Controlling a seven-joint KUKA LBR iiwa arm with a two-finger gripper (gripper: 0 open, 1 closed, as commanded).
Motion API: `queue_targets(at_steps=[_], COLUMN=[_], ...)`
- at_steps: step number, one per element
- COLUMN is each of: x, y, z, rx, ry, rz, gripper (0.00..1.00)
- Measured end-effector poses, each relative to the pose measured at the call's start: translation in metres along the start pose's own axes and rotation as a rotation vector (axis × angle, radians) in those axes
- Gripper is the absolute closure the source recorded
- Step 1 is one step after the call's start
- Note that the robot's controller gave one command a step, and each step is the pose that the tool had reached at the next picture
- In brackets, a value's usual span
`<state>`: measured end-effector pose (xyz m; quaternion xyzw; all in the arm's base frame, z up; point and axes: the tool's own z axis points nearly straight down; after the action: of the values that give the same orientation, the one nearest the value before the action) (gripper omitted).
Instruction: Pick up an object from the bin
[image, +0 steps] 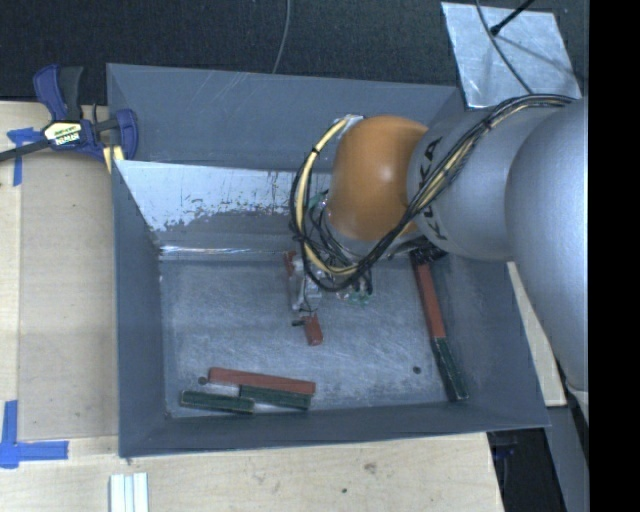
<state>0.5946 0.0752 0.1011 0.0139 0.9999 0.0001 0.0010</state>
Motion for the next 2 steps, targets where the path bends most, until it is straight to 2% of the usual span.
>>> queue_targets(at_steps=[1,2], x=[0.002,0.017], y=[-0.005,-0.05], z=[-0.044,-0.132], rx=[0.001,0.0], ry=[0.007,-0.002], rz=[-0.026,-0.108], gripper=[1.0,1.0])
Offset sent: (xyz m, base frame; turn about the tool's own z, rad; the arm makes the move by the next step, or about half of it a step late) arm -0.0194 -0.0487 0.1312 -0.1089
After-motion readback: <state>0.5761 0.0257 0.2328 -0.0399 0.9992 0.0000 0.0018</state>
